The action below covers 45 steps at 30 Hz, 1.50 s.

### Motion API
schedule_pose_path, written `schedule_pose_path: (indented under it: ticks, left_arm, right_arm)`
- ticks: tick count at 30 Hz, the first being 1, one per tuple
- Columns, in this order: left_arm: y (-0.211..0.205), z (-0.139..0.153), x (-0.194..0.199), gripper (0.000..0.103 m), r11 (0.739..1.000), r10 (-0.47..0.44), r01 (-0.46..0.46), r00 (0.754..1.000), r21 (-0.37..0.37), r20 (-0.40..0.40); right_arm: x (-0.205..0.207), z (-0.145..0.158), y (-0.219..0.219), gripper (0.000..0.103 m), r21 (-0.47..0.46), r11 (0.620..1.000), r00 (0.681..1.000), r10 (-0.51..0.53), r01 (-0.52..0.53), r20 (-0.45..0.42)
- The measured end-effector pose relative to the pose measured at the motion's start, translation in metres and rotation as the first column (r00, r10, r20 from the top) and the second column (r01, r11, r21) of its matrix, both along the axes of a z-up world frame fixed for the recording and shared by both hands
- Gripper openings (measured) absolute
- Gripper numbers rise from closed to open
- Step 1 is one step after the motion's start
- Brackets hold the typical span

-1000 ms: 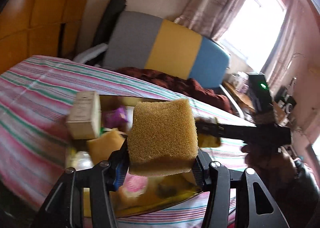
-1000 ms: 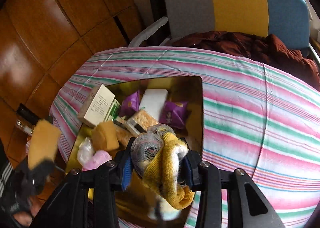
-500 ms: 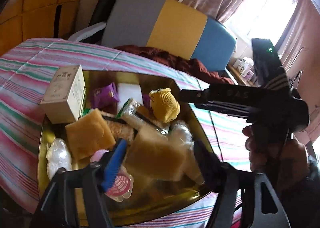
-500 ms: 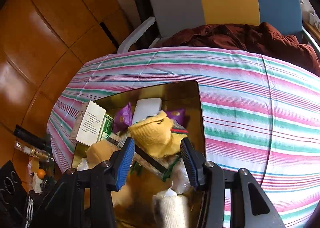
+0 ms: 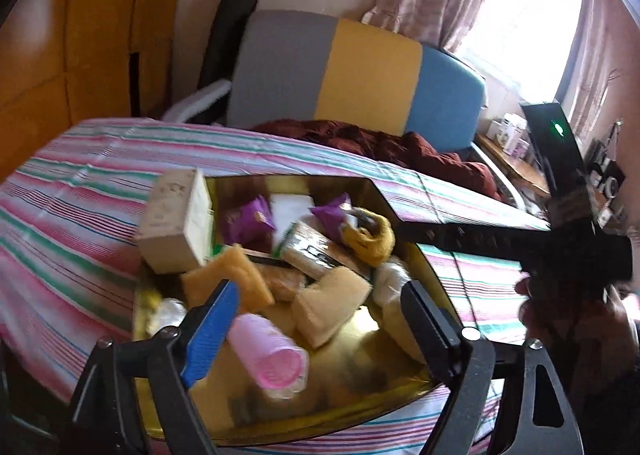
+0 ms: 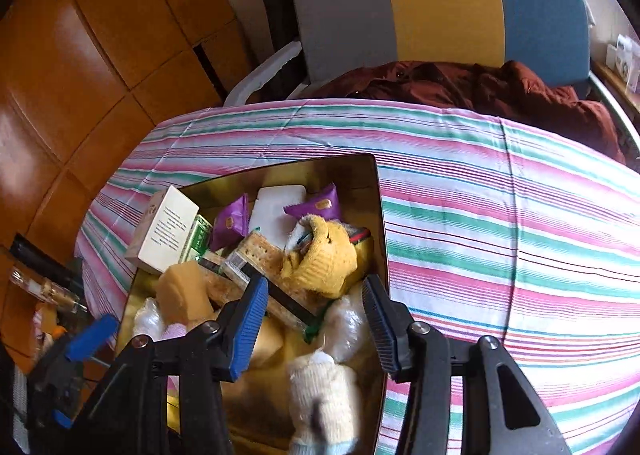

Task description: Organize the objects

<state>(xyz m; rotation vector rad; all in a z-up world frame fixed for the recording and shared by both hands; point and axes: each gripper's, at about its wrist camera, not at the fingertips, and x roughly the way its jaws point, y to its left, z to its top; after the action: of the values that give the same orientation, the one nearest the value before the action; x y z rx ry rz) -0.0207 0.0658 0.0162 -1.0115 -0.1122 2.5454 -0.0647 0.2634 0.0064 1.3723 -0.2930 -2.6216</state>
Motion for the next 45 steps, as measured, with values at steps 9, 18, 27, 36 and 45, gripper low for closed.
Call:
schedule_pose_path:
  ticks: [9,18,27,36,45]
  left_arm:
    - [-0.021,0.010,0.009,0.103,0.990,0.115,-0.121,0.990,-0.078,-0.080]
    - [-0.036,0.010,0.014,0.103,0.982,0.180,-0.183,0.983,-0.057,-0.044]
    - [-0.054,0.002,0.025,0.103,0.946,0.296,-0.301,0.954,-0.124,-0.054]
    - [-0.051,0.006,0.034,0.103,0.938,0.325,-0.332,0.942,-0.101,-0.081]
    - [-0.046,0.005,0.033,0.103,0.946,0.303,-0.310,0.949,-0.096,-0.081]
  right_arm:
    - [0.050,0.000,-0.019,0.051,0.143,0.990,0.998,0.004,0.005,-0.067]
    - [0.084,0.004,-0.029,0.070,0.250,0.960,0.982,-0.081,0.123,-0.173]
    - [0.095,0.017,-0.034,0.071,0.286,0.936,0.952,-0.125,0.207,-0.279]
    - [0.095,0.016,-0.033,0.071,0.243,0.951,0.955,-0.121,0.189,-0.271]
    - [0.094,0.011,-0.038,0.071,0.250,0.953,0.962,-0.105,0.170,-0.253]
